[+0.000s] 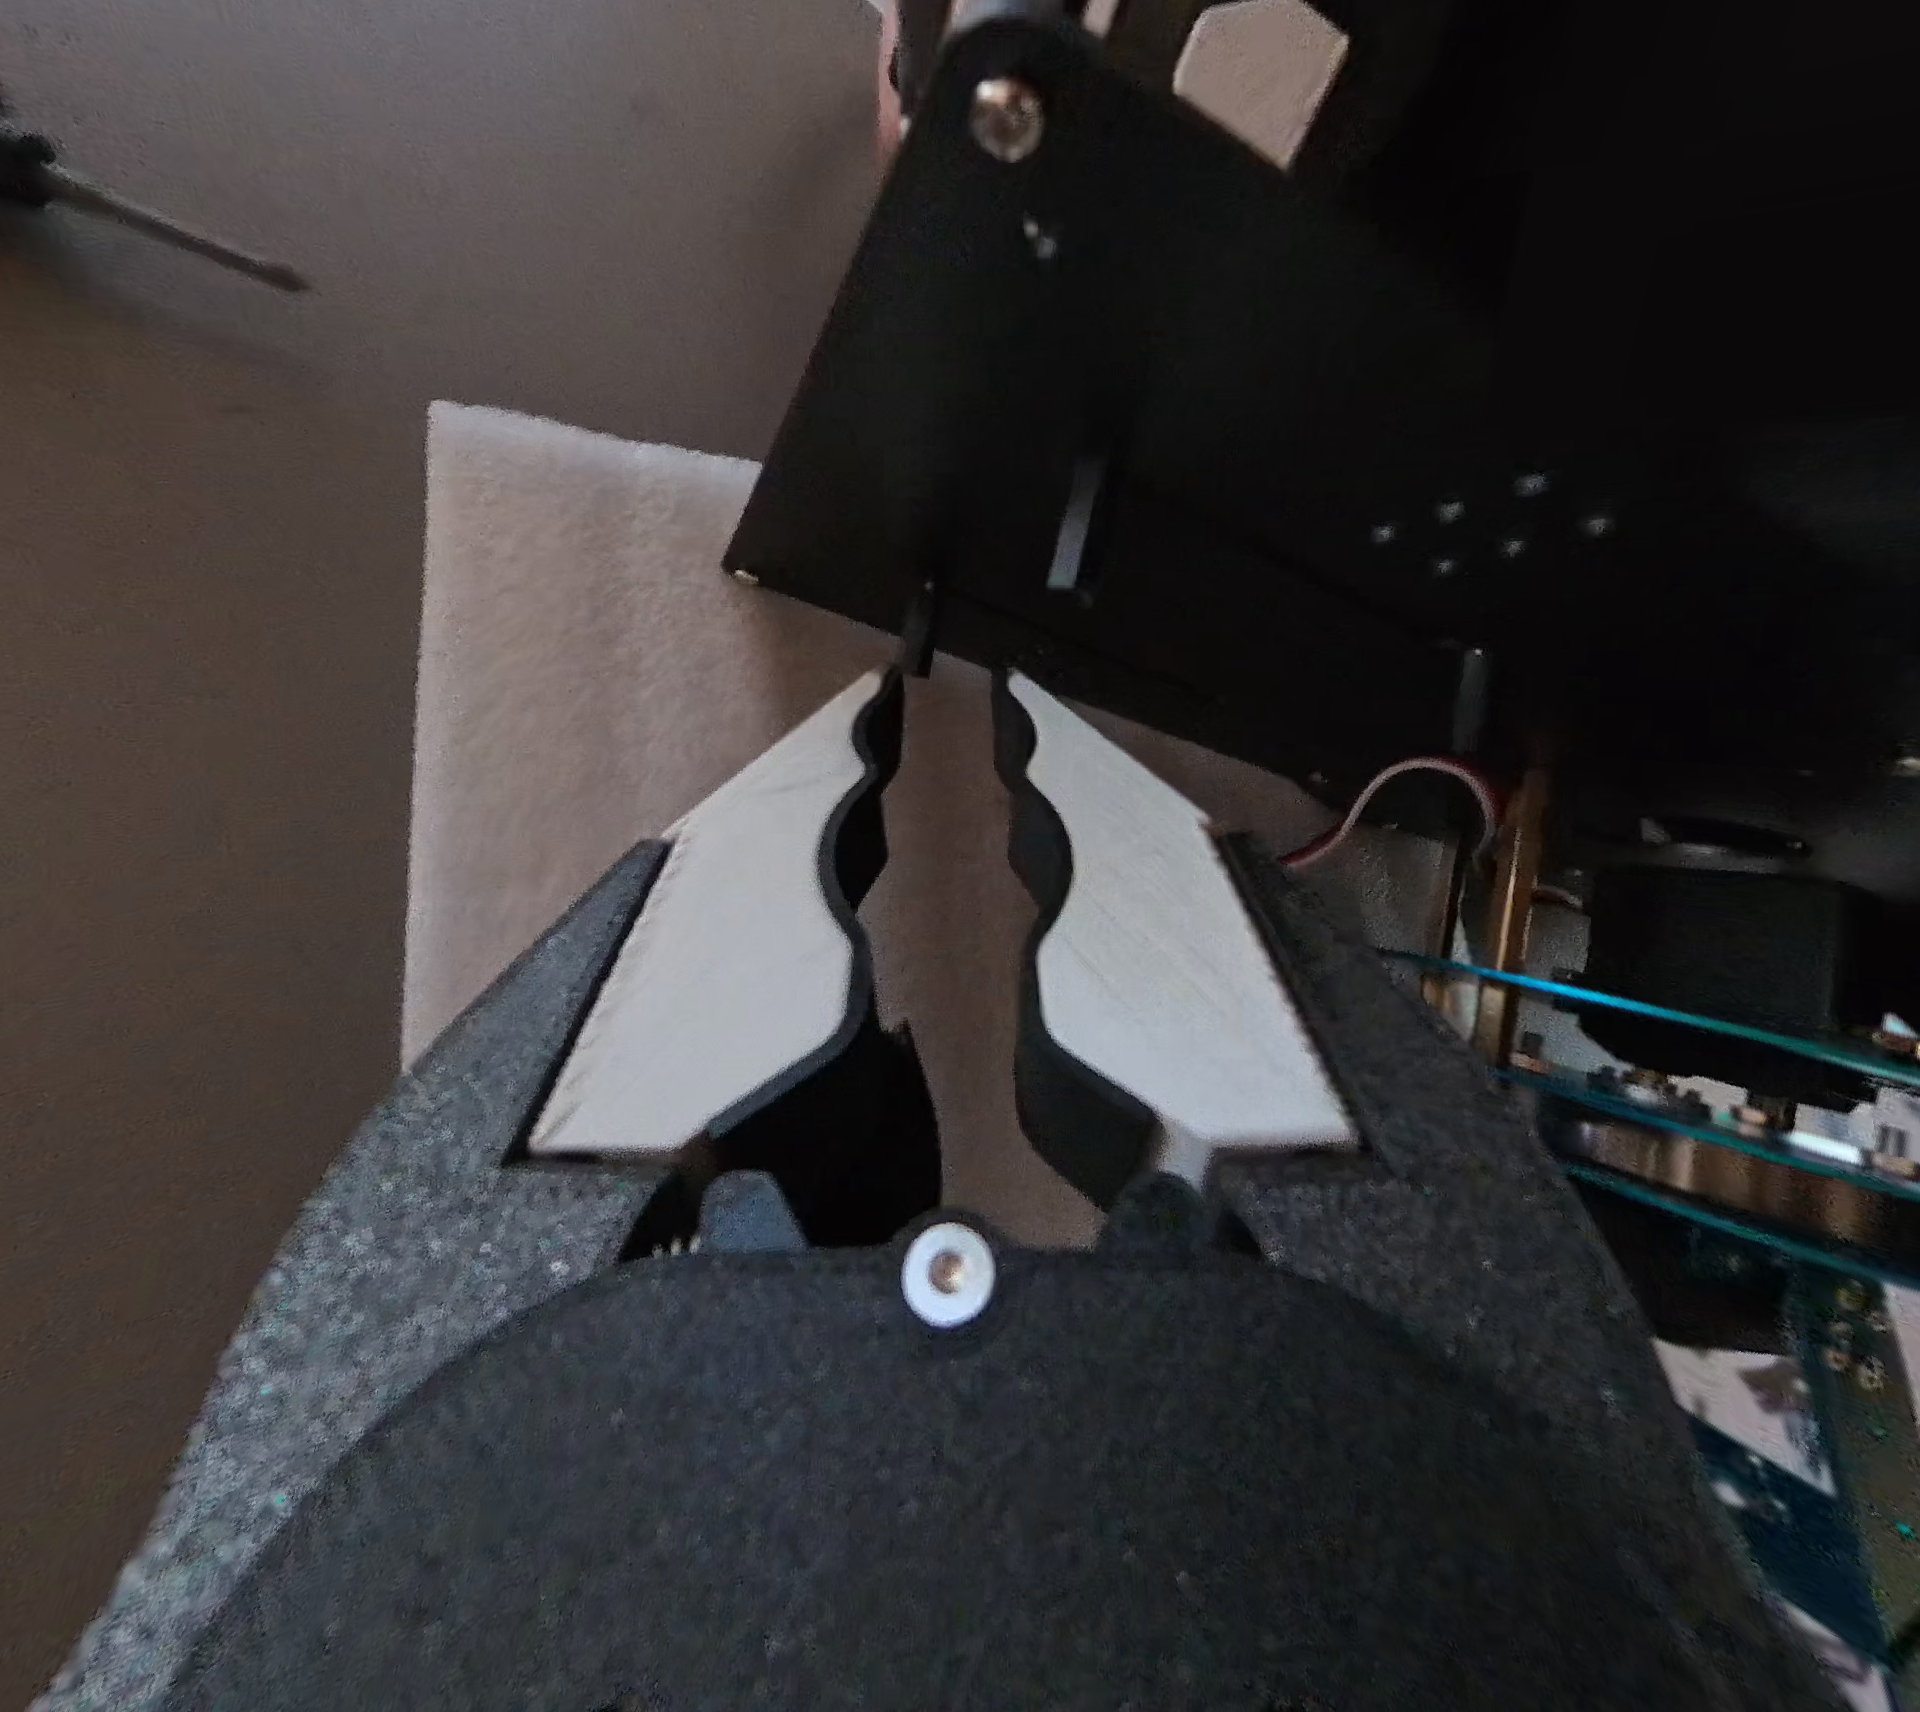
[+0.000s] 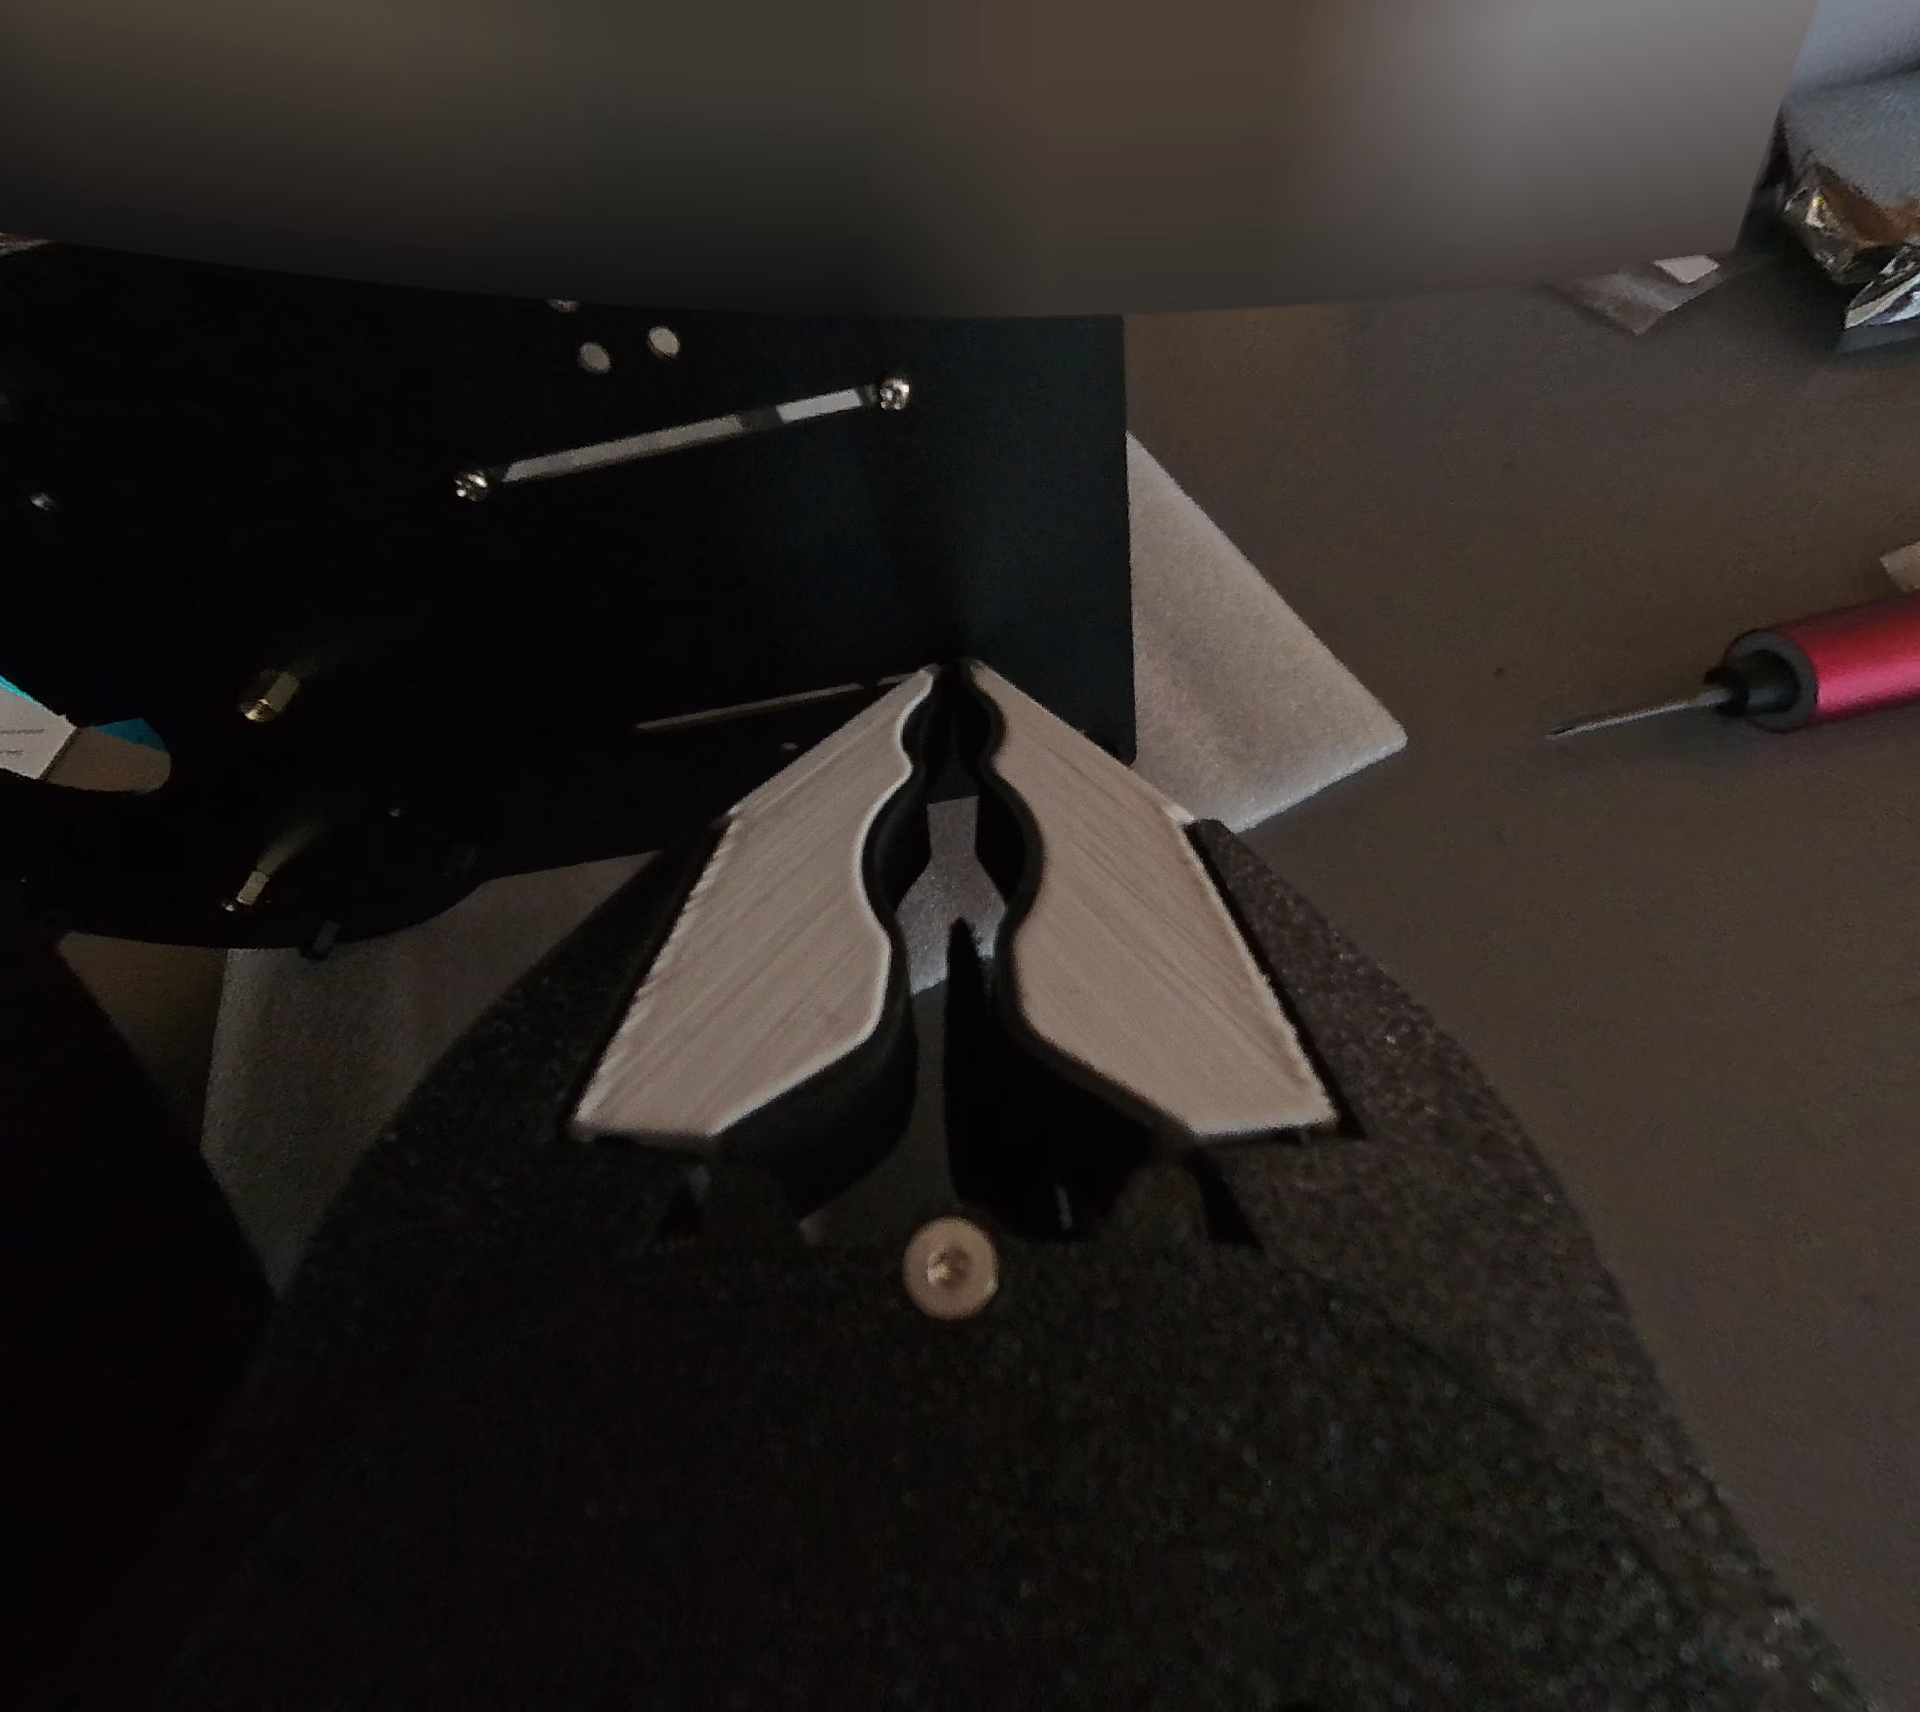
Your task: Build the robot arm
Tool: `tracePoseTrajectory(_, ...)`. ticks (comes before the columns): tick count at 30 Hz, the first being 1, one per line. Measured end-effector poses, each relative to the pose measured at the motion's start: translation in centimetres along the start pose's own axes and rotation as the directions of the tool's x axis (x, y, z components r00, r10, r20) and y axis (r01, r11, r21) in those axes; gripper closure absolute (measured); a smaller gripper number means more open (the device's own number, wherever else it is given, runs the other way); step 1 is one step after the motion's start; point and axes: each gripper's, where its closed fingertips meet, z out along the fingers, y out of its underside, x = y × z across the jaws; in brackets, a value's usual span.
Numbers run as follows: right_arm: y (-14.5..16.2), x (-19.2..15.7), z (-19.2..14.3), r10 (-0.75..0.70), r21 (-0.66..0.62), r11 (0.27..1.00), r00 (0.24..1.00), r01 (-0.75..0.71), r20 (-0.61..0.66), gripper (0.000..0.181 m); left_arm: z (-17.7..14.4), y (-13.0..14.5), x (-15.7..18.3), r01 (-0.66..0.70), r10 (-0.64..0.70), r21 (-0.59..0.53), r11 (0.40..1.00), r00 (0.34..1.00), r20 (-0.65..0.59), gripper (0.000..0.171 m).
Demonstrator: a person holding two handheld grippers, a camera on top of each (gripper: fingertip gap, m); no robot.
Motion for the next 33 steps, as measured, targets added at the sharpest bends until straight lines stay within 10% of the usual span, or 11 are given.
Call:
tracePoseTrajectory(9,0.0,0.0,0.0,0.000,0.000,1.000,1.000,0.000,0.003,0.181,-0.1,0.0,-1.3,-0.261,0.263,-0.039,0.965,0.941,0.212,0.170)
tracePoseTrajectory(14,0.0,0.0,0.1,-0.008,0.001,1.000,1.000,0.008,-0.002,0.181,-0.4,0.1,-2.2,-0.649,0.707,-0.316,0.692,0.523,0.476,0.171)
tracePoseTrajectory(17,0.0,0.0,0.1,-0.005,-0.003,1.000,1.000,0.005,0.000,0.181,-0.1,0.8,-1.5,-0.672,0.733,-0.325,0.666,0.507,0.454,0.171)
tracePoseTrajectory(21,0.0,0.0,0.1,-0.009,-0.003,1.000,1.000,0.009,-0.003,0.181,-1.4,1.0,-1.7,-0.445,0.460,-0.140,0.885,0.786,0.414,0.166)
tracePoseTrajectory(24,0.0,0.0,0.1,-0.009,-0.003,1.000,1.000,0.009,-0.004,0.181,-1.1,0.5,-1.3,0.039,-0.049,0.065,0.997,0.987,0.153,0.150)
tracePoseTrajectory(28,0.0,0.0,0.1,-0.025,-0.003,1.000,1.000,0.025,-0.018,0.181,-1.3,-1.3,-0.9,0.574,-0.532,0.144,0.806,0.810,-0.246,0.144)
tracePoseTrajectory(33,0.0,0.1,0.1,-0.032,-0.003,0.999,0.999,0.032,-0.026,0.181,-1.3,-0.9,-1.2,0.770,-0.697,0.111,0.628,0.620,-0.362,0.146)
